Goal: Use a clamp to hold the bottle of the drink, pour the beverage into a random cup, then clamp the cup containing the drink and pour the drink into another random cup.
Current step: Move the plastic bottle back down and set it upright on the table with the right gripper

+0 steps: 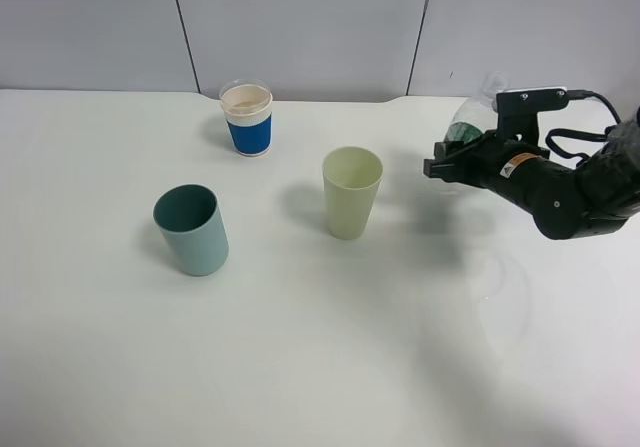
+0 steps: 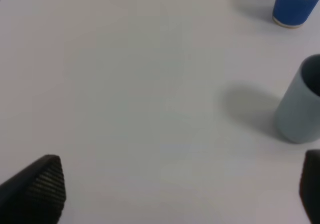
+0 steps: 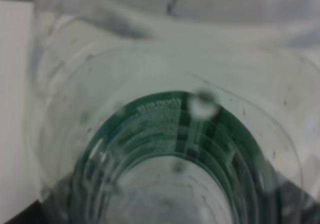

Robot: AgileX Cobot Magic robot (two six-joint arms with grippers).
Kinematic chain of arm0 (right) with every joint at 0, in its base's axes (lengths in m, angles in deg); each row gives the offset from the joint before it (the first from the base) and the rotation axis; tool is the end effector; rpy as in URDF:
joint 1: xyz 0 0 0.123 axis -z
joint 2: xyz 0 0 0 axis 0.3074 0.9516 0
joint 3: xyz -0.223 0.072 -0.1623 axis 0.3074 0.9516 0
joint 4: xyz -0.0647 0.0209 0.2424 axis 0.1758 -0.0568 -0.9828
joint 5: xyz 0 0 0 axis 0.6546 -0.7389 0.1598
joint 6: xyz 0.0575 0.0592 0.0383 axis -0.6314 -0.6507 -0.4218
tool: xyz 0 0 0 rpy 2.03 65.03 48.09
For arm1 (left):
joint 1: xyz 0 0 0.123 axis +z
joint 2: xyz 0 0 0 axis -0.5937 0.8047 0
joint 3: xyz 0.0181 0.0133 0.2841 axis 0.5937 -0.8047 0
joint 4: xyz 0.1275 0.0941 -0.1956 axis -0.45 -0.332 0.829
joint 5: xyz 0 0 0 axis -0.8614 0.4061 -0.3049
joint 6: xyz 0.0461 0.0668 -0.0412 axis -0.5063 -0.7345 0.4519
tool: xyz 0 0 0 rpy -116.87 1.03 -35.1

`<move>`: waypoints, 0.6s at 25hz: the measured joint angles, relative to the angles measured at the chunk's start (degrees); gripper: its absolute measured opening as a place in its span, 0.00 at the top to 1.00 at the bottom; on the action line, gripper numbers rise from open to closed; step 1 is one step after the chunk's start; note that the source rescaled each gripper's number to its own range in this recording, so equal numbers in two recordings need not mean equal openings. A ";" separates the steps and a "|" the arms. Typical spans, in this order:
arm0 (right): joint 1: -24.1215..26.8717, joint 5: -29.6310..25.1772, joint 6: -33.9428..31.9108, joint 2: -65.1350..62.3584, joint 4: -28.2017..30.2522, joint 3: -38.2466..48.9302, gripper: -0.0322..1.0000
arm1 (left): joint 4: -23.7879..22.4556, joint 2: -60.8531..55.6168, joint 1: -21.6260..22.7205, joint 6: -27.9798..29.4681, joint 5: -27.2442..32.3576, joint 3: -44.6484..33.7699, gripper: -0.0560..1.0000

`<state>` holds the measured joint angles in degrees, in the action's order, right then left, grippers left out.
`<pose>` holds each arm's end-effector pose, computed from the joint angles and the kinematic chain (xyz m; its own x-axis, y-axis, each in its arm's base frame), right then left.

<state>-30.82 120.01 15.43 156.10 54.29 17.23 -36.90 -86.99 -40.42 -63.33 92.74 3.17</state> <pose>0.3209 0.0666 0.0981 -0.3772 -0.0996 -0.9208 -0.1608 0.9861 -0.0408 -0.0056 0.0057 0.2790 -0.4427 -0.0324 -0.8961 -0.0107 0.9995 -0.0309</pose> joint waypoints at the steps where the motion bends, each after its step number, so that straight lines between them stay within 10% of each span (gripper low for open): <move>1: 0.00 -1.17 0.64 0.00 -0.49 0.00 0.97 | 0.00 0.00 0.00 0.00 0.00 0.00 0.16; 15: 0.00 -3.30 2.23 0.00 -1.78 0.00 0.89 | 0.00 0.00 0.00 0.00 0.00 0.00 0.16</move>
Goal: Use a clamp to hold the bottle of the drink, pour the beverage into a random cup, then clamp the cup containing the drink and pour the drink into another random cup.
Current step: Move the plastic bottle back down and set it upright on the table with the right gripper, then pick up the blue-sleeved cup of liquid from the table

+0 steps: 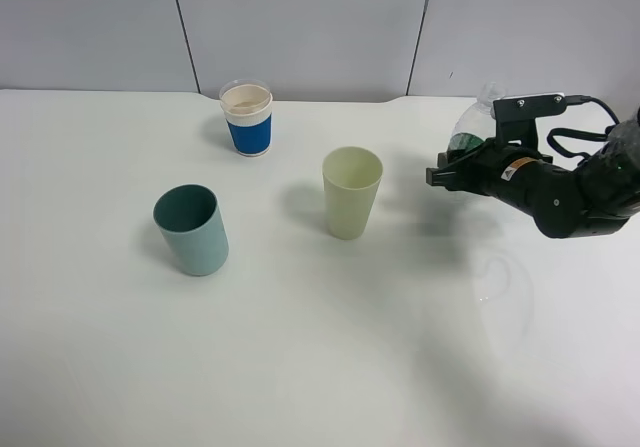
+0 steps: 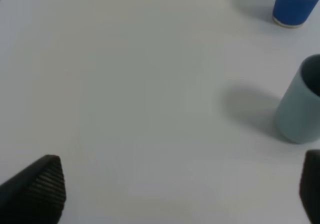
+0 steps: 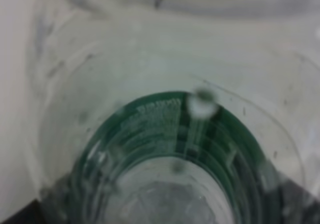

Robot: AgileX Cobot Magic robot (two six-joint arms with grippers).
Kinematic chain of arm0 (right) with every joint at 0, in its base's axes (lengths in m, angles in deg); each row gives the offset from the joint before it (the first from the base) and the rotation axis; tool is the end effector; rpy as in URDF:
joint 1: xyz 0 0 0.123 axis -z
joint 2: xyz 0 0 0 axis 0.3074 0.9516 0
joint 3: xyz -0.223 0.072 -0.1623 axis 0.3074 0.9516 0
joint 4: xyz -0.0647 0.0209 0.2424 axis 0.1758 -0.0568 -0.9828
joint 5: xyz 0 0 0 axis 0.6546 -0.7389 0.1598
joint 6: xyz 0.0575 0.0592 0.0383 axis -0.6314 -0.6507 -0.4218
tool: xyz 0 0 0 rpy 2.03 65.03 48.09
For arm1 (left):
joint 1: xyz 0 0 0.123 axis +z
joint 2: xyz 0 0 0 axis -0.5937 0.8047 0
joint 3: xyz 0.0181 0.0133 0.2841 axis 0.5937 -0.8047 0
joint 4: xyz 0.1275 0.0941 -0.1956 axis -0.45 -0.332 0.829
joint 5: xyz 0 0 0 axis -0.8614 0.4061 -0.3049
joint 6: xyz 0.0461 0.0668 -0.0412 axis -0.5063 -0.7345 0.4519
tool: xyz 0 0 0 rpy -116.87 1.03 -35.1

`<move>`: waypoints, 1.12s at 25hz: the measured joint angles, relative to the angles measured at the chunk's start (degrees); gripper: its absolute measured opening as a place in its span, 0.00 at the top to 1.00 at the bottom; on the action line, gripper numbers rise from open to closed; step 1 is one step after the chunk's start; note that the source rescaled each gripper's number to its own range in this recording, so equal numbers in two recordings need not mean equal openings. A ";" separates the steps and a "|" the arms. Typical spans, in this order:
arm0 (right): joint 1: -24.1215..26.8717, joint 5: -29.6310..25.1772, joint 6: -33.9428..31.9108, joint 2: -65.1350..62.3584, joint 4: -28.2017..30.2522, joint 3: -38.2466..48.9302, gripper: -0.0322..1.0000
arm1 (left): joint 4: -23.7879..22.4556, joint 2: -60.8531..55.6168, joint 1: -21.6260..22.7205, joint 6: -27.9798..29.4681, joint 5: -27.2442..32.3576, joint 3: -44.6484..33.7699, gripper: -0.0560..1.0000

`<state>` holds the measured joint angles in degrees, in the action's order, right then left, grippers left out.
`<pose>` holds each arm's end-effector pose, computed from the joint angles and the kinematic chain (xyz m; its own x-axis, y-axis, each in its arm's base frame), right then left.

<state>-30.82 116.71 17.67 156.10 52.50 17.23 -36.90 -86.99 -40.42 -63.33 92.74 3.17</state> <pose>0.3190 0.0644 0.0932 -0.4280 -0.1248 -0.8951 -0.1522 0.9862 -0.0648 -0.0056 0.0057 0.2790 -0.4427 -0.0324 -0.8961 -0.0107 0.9995 -0.0309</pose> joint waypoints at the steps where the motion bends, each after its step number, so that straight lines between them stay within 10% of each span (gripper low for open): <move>1: 0.00 -0.08 0.00 0.00 -0.04 0.00 0.76 | 0.00 0.00 0.00 0.00 0.00 0.00 0.16; 4: 0.00 -0.02 0.00 0.00 -0.04 0.00 0.25 | 0.00 0.00 0.00 0.00 0.00 0.00 0.16; 7: 0.00 0.11 0.00 0.00 -0.04 0.00 0.05 | 0.00 0.00 0.00 0.00 0.00 0.00 0.16; 28: 0.00 -18.42 0.00 -23.11 -0.04 0.21 0.00 | 0.00 0.00 0.00 0.00 0.00 0.00 0.16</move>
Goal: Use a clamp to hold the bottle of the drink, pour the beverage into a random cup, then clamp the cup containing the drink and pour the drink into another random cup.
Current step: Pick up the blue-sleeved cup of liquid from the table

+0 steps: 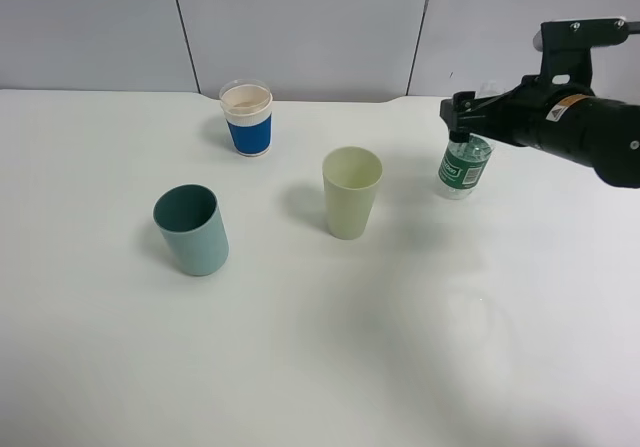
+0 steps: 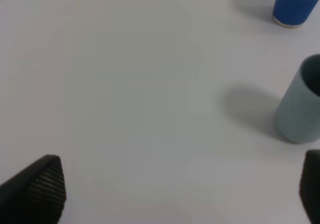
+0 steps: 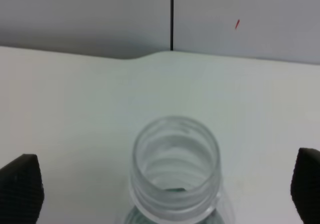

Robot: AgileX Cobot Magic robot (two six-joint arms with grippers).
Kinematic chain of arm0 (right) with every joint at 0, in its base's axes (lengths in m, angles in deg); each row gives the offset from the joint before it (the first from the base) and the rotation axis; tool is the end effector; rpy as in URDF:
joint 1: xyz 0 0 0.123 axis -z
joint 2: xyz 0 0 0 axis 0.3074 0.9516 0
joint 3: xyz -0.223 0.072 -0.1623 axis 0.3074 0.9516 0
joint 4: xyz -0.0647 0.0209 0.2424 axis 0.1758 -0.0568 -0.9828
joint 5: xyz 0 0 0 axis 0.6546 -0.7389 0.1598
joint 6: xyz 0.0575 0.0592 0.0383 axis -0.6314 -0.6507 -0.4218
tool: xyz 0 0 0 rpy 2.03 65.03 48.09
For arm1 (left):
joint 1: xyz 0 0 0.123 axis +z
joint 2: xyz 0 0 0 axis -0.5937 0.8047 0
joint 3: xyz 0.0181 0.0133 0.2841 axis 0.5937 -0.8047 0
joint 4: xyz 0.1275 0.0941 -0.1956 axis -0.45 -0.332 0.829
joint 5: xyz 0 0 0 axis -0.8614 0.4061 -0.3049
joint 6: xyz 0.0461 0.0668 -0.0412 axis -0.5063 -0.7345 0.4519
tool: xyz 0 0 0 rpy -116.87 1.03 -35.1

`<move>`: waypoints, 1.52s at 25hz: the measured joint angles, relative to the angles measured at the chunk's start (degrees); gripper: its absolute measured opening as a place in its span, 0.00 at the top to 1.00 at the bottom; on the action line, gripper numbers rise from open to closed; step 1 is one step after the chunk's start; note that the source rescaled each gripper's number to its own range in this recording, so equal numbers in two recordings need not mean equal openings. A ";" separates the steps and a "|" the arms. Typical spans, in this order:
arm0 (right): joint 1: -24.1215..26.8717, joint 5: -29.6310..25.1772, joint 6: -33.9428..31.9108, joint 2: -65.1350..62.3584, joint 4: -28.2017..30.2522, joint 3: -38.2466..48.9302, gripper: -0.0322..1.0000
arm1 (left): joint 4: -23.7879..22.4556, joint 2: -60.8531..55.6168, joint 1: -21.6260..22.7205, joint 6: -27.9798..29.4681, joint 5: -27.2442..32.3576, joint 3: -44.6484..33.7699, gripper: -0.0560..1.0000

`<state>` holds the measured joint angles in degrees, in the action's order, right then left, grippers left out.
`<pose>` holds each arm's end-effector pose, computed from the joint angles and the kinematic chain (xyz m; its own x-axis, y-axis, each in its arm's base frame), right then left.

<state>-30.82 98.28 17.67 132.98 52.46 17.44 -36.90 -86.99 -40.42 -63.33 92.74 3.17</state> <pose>0.2977 0.0625 0.1941 -0.3616 -0.0835 -0.9286 -0.1681 0.9855 -0.0232 -0.0056 0.0057 0.2790 -0.4427 -0.0324 -0.8961 -0.0107 0.9995 -0.0309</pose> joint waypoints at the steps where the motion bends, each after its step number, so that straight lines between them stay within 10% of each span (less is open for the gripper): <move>1: 0.00 -1.47 0.00 -1.62 0.06 0.00 0.00 | 0.00 0.00 0.00 0.00 0.00 0.00 0.16; 14: 1.72 -12.63 5.53 -26.17 2.81 0.00 0.00 | 0.00 0.00 0.00 0.00 0.00 0.00 0.16; 25: 13.97 -34.00 1.76 -45.66 7.41 0.00 0.00 | 0.00 0.00 0.00 0.00 0.00 0.00 0.16; 38: 14.56 -59.52 -0.51 -72.74 9.03 0.00 0.00 | 0.00 0.00 0.00 0.00 0.00 0.00 0.16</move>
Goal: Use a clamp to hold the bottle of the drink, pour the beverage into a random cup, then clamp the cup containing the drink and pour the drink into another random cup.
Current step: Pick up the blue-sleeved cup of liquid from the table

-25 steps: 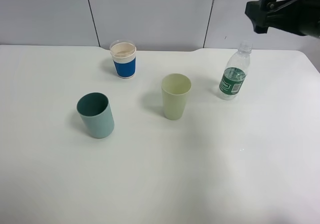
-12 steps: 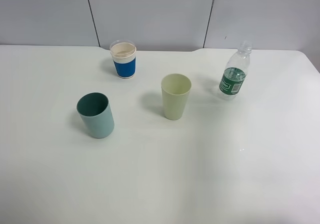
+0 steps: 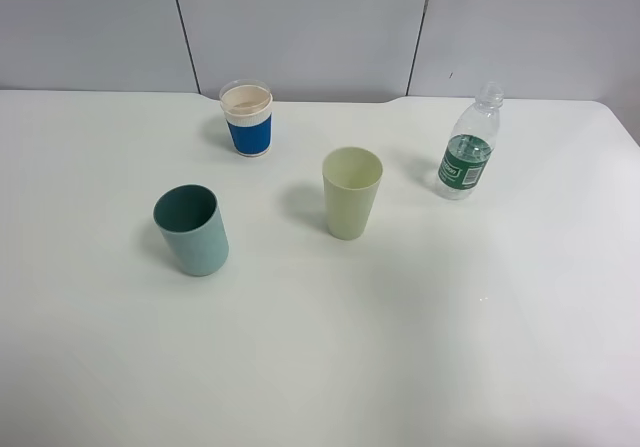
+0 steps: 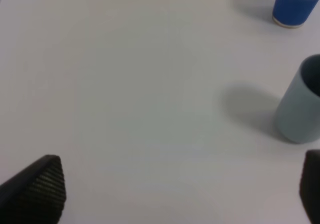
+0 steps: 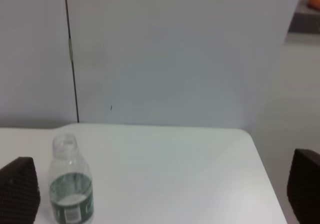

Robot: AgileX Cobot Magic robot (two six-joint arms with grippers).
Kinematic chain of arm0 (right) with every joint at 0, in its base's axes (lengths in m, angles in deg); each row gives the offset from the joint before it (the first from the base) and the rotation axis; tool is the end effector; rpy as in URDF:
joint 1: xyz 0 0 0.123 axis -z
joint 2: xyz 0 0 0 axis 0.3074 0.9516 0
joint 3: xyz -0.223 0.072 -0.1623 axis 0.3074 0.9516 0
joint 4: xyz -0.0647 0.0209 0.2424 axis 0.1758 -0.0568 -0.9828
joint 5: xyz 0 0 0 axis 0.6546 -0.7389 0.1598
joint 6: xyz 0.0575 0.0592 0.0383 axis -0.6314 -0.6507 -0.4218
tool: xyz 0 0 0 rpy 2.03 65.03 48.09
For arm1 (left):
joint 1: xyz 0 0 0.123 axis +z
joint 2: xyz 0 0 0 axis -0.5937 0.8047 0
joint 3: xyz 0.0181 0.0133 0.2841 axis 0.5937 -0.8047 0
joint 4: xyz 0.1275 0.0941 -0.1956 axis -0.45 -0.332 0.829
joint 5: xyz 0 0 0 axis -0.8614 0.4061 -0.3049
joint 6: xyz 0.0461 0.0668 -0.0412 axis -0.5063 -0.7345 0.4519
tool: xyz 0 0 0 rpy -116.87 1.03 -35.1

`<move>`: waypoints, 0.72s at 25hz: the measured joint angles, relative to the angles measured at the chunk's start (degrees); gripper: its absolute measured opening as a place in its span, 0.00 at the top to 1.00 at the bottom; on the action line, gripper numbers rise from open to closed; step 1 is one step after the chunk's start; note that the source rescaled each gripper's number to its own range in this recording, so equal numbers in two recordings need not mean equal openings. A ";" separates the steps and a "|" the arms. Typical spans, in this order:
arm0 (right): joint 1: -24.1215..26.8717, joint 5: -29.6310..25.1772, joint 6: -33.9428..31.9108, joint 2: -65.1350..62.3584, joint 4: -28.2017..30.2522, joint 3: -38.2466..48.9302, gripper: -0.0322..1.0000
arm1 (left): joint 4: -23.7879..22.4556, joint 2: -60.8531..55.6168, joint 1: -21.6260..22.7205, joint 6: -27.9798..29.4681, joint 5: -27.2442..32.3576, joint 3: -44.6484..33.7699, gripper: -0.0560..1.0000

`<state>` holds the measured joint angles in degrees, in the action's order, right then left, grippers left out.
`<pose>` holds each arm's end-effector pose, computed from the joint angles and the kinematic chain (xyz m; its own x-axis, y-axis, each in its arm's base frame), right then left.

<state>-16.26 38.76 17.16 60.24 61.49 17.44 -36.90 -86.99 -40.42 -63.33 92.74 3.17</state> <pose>0.0550 -0.0030 0.3507 -0.1495 -0.1254 -0.9808 0.0241 0.9912 -0.1304 -0.0056 0.0057 0.2790 -0.4427 -0.0324 -0.8961 -0.0107 0.9995 -0.0309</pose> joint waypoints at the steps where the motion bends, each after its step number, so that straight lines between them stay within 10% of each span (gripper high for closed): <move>1: 0.00 -2.28 0.00 -1.96 0.00 0.00 0.00 | 0.00 0.00 0.00 0.00 0.00 0.00 0.16; 18: 0.00 -28.93 -6.06 -17.93 6.06 0.00 0.00 | 0.00 0.00 0.00 0.00 0.00 0.00 0.16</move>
<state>-16.26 9.83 11.10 42.31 67.55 17.44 -36.90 -86.99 -40.42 -63.33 92.74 3.17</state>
